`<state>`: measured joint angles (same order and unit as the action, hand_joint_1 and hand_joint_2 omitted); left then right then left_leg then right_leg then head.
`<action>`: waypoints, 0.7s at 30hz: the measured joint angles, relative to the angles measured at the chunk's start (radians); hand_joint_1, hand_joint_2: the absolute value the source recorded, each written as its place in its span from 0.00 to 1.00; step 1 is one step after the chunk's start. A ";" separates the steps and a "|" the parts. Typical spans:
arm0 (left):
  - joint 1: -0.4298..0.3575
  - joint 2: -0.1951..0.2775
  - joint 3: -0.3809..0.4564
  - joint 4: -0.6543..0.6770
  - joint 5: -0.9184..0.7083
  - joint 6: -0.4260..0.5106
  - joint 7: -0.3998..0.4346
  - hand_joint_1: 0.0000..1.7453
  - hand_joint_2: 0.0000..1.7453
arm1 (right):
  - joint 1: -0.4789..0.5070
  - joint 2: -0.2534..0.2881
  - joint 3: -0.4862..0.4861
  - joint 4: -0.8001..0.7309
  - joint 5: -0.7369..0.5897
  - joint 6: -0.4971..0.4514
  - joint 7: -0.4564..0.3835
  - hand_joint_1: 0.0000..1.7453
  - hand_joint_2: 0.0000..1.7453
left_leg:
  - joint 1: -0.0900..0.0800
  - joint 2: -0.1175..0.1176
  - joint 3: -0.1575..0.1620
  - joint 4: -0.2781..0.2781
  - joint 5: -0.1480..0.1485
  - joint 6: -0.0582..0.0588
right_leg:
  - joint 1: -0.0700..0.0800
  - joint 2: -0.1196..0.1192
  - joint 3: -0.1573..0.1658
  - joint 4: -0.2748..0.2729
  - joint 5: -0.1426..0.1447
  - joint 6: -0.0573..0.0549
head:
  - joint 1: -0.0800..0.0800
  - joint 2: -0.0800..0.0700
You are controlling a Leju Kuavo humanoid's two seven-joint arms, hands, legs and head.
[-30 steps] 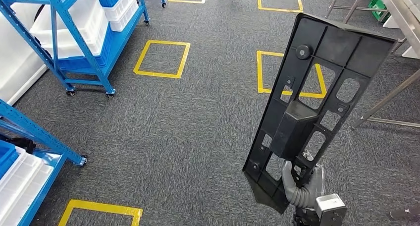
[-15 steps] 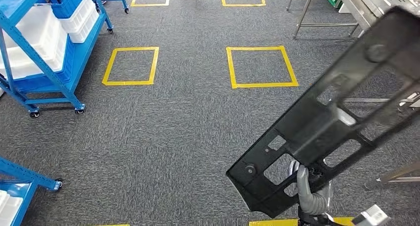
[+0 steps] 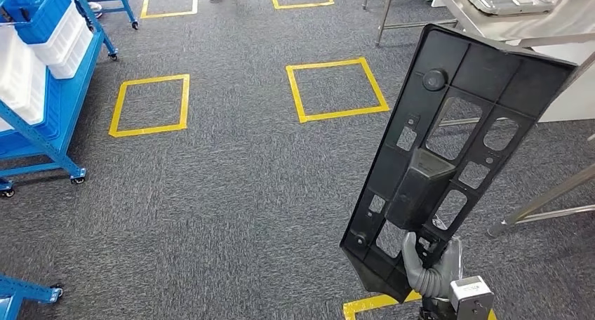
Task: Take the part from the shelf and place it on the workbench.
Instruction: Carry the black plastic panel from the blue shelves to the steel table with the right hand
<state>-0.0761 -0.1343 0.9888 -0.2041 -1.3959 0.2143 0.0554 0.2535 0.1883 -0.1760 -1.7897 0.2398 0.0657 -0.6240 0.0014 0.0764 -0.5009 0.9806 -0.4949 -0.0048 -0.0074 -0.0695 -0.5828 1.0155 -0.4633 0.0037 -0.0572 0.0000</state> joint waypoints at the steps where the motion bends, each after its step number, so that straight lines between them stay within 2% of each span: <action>1: 0.000 0.000 0.000 0.000 0.000 0.000 0.001 0.00 1.00 | 0.000 0.000 0.002 0.000 -0.016 0.016 0.001 1.00 1.00 | -0.001 0.008 0.002 -0.001 -0.002 -0.006 | 0.003 0.008 -0.002 0.000 0.000 -0.006 | 0.000 0.000; 2: -0.001 0.000 0.000 0.000 0.000 0.001 0.002 0.00 1.00 | 0.001 -0.001 0.004 0.000 -0.030 0.029 0.001 1.00 1.00 | -0.001 0.014 0.004 -0.002 -0.004 -0.011 | 0.003 0.020 -0.002 -0.001 0.001 -0.012 | 0.000 0.000; 4: -0.003 0.000 0.000 0.000 -0.001 0.002 0.005 0.00 1.00 | 0.001 -0.002 0.009 -0.001 -0.075 0.067 0.006 1.00 1.00 | 0.003 -0.006 -0.001 0.022 -0.026 -0.022 | -0.002 0.039 0.000 -0.008 0.004 -0.024 | 0.000 0.000; 6: -0.002 0.000 0.000 0.000 -0.002 0.002 0.006 0.00 1.00 | 0.000 -0.003 0.016 0.000 -0.120 0.100 0.010 1.00 1.00 | 0.006 -0.049 -0.047 0.126 -0.084 -0.027 | -0.004 0.057 0.003 -0.011 0.006 -0.034 | 0.000 0.000; 8: 0.001 0.000 0.000 0.000 -0.003 0.003 0.006 0.00 1.00 | 0.001 -0.004 0.022 0.003 -0.128 0.102 0.008 1.00 1.00 | 0.006 -0.067 -0.117 0.269 -0.141 -0.029 | 0.000 0.079 0.004 -0.011 0.006 -0.039 | 0.000 0.000; 9: 0.004 0.000 0.000 0.000 -0.003 0.004 0.006 0.00 1.00 | 0.003 -0.005 0.024 0.006 -0.121 0.094 0.005 1.00 1.00 | 0.006 -0.069 -0.139 0.306 -0.144 -0.028 | 0.001 0.093 0.005 -0.011 0.005 -0.040 | 0.000 0.000; 10: 0.005 0.000 0.000 0.000 -0.003 0.004 0.005 0.00 1.00 | 0.005 -0.006 0.025 0.009 -0.125 0.100 0.002 1.00 1.00 | 0.006 -0.070 -0.143 0.302 -0.125 -0.026 | 0.003 0.106 0.007 -0.010 0.005 -0.040 | 0.000 0.000; 11: 0.006 0.000 0.000 0.000 -0.004 0.005 0.005 0.00 1.00 | 0.007 -0.009 0.028 0.013 -0.147 0.125 0.001 1.00 1.00 | 0.006 -0.074 -0.128 0.257 -0.089 -0.023 | 0.003 0.120 0.008 -0.009 0.005 -0.039 | 0.000 0.000; 12: 0.006 0.000 0.000 0.000 -0.005 0.004 0.005 0.00 1.00 | 0.008 -0.013 0.032 0.017 -0.181 0.165 0.001 1.00 1.00 | 0.007 -0.085 -0.100 0.185 -0.044 -0.020 | 0.003 0.133 0.010 -0.008 0.004 -0.038 | 0.000 0.000; 13: 0.006 0.000 0.000 0.000 -0.006 0.004 0.005 0.00 1.00 | 0.008 -0.017 0.036 0.021 -0.207 0.201 0.001 1.00 1.00 | 0.008 -0.107 -0.072 0.113 -0.012 -0.016 | 0.004 0.144 0.009 -0.005 0.003 -0.036 | 0.000 0.000; 14: 0.006 0.000 0.000 0.000 -0.008 0.003 0.004 0.00 1.00 | 0.006 -0.020 0.040 0.023 -0.214 0.218 0.002 1.00 1.00 | 0.008 -0.127 -0.051 0.060 0.008 -0.013 | 0.004 0.155 0.006 -0.003 0.002 -0.031 | 0.000 0.000; 15: 0.005 0.000 0.000 0.000 -0.010 0.002 0.004 0.00 1.00 | 0.004 -0.022 0.042 0.025 -0.210 0.222 0.003 1.00 1.00 | 0.008 -0.142 -0.040 0.029 0.015 -0.010 | 0.003 0.165 0.003 -0.001 0.003 -0.025 | 0.000 0.000; 16: 0.003 0.000 0.000 0.000 -0.012 0.001 0.003 0.00 1.00 | 0.003 -0.024 0.043 0.026 -0.202 0.220 0.006 1.00 1.00 | 0.006 -0.148 -0.037 0.020 0.012 -0.007 | 0.001 0.174 0.000 -0.001 0.005 -0.019 | 0.000 0.000; 17: 0.002 0.000 0.000 0.000 -0.013 0.000 0.001 0.00 1.00 | 0.002 -0.026 0.043 0.026 -0.197 0.219 0.010 1.00 1.00 | 0.006 -0.140 -0.036 0.016 0.014 -0.002 | 0.000 0.183 -0.003 -0.003 0.007 -0.012 | 0.000 0.000; 18: 0.001 -0.001 0.000 0.000 -0.014 -0.001 -0.001 0.00 1.00 | 0.001 -0.028 0.043 0.026 -0.191 0.219 0.015 1.00 1.00 | 0.007 -0.130 -0.033 0.011 0.018 0.004 | 0.000 0.179 -0.006 -0.001 0.006 -0.006 | 0.000 0.000; 19: 0.000 -0.002 0.000 0.000 -0.013 -0.001 -0.005 0.00 1.00 | -0.001 -0.031 0.045 0.025 -0.179 0.213 0.018 1.00 1.00 | 0.009 -0.119 -0.031 0.005 0.022 0.011 | 0.001 0.161 -0.012 0.012 -0.003 -0.001 | 0.000 0.000; 20: -0.001 -0.004 0.000 0.000 -0.011 0.000 -0.009 0.00 1.00 | -0.004 -0.032 0.047 0.025 -0.164 0.205 0.021 1.00 1.00 | 0.011 -0.107 -0.029 0.000 0.026 0.018 | 0.002 0.136 -0.028 0.043 -0.024 0.003 | 0.000 0.000; 21: -0.001 -0.005 0.000 0.000 -0.010 0.001 -0.013 0.00 1.00 | -0.008 -0.034 0.050 0.025 -0.158 0.201 0.024 1.00 1.00 | 0.010 -0.095 -0.029 -0.003 0.028 0.022 | 0.001 0.107 -0.053 0.097 -0.056 0.007 | 0.000 0.000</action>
<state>-0.0768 -0.1395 0.9892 -0.2041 -1.4057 0.2154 0.0423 0.2457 0.1544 -0.1259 -1.7651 0.0814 0.2671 -0.6001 0.0112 -0.0187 -0.5298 0.9776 -0.4669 0.0170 -0.0061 0.0376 -0.6359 1.1122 -0.5190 0.0105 -0.0572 0.0000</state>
